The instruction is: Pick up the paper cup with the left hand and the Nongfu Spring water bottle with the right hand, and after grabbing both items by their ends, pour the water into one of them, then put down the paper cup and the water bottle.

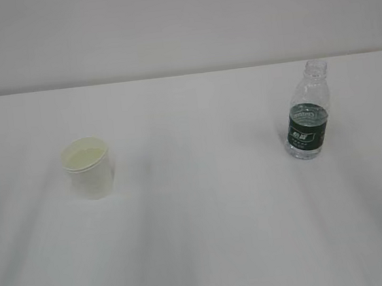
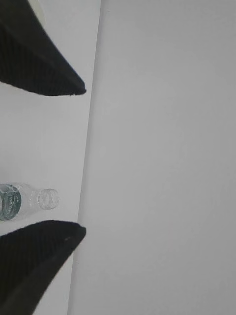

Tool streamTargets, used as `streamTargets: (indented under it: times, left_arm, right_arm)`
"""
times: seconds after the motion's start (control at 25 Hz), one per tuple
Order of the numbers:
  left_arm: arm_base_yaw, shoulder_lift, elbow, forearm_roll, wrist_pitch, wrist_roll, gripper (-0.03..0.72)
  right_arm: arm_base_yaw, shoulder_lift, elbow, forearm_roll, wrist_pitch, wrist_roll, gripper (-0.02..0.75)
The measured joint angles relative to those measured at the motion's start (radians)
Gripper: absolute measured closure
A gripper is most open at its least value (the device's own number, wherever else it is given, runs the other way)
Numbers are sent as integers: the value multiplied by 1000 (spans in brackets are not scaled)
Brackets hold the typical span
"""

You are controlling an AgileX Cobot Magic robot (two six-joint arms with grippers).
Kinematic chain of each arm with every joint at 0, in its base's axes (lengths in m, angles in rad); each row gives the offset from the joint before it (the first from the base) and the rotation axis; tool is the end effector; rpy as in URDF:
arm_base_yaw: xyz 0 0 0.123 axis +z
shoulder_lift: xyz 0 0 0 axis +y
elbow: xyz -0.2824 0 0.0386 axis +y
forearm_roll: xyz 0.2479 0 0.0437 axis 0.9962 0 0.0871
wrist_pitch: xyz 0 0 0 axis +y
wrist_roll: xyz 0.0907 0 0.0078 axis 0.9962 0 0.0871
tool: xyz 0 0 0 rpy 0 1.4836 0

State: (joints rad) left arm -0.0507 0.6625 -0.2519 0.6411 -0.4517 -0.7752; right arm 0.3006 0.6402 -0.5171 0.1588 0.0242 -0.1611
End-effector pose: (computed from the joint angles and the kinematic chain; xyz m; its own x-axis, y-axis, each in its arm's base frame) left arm 0.1323 -0.0304 0.2723 -0.0100 -0.1763 -0.9843 0.3128 0.9344 -0.1705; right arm 0.1325 0.0415 0.3300 -0.0564 -0.0199 -0.9982 -0.2999 0.9540 -0.0021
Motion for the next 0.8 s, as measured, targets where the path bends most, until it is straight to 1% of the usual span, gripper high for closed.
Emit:
streamTargets:
  times: [0.2,0.4,0.6,0.8]
  left_arm:
    - [0,-127,0,7,119,-40,165]
    - [0,-226,0,7,205,-65,165]
    - [0,-290,-2,7,229,-75,165]
    - [0,-324,-55,22,234,-76,165]
  right_arm:
    - [0,0,-59,0,76,-2,146]
    - [0,0,-97,-6,89,-2,146]
    - [0,-2,-112,-6,107,-3,146]
    - [0,-20,-138,-8,144,-3,146]
